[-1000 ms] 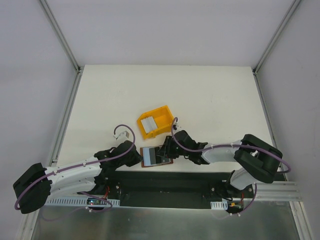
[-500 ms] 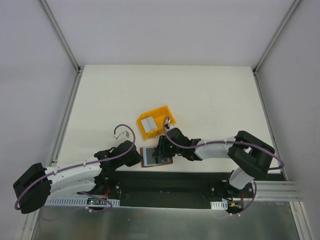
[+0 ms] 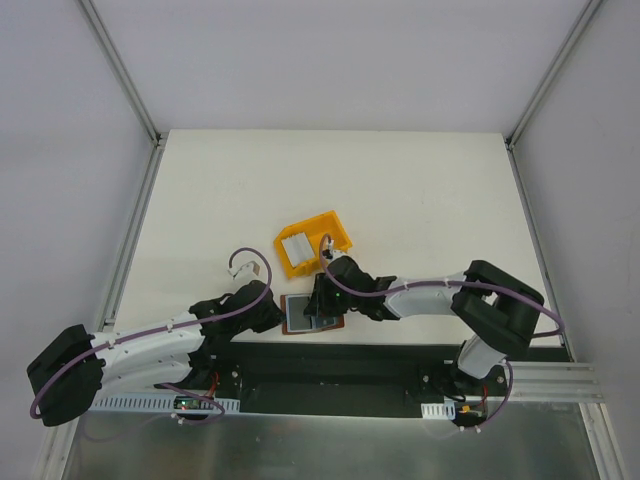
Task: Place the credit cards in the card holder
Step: Insert the credit card into the card holder, then move the storage box to the center of the board, then turn over the card slot in the card holder.
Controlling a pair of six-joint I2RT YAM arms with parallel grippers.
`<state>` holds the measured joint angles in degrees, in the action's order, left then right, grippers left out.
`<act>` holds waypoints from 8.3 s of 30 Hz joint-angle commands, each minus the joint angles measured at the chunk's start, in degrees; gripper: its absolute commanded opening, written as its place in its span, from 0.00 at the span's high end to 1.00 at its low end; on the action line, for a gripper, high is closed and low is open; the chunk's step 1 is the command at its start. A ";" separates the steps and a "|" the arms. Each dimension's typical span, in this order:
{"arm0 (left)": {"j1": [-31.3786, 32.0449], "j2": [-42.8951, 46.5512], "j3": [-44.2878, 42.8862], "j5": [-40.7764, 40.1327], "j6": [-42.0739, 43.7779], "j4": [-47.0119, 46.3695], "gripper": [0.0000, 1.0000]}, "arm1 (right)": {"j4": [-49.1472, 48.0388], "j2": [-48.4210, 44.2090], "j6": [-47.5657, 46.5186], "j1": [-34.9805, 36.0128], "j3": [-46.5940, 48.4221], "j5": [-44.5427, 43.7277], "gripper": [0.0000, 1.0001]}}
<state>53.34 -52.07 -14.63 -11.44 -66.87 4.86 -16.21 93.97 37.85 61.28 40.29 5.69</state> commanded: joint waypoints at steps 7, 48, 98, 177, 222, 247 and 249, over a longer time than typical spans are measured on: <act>0.62 0.22 -0.22 -1.39 1.30 2.26 1.00 | 8.37 -7.57 -7.77 0.51 4.17 -2.17 0.58; 0.62 1.10 -5.23 0.37 6.40 3.49 1.00 | 41.08 13.24 -35.21 -23.74 44.08 -7.27 0.51; 0.71 3.03 -7.34 2.30 7.81 3.66 1.00 | 19.91 -19.80 -11.41 -8.39 8.94 -1.73 0.46; 0.62 3.82 -7.34 2.74 8.78 3.31 1.00 | 27.37 3.14 -9.02 7.02 21.14 -14.13 0.55; 0.71 4.00 -7.60 2.83 8.95 3.14 1.00 | 27.71 2.97 -7.35 6.75 20.78 -14.04 0.49; 0.62 5.67 -7.87 2.39 8.86 2.61 1.00 | 33.69 1.04 -7.34 9.04 23.08 -21.77 0.54; 0.62 5.49 -7.95 2.39 8.95 2.52 1.00 | 35.18 1.03 -7.70 9.04 23.60 -22.65 0.55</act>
<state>53.34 -47.44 -21.17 -9.02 -57.84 9.54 16.03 98.10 30.44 70.02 62.78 -13.23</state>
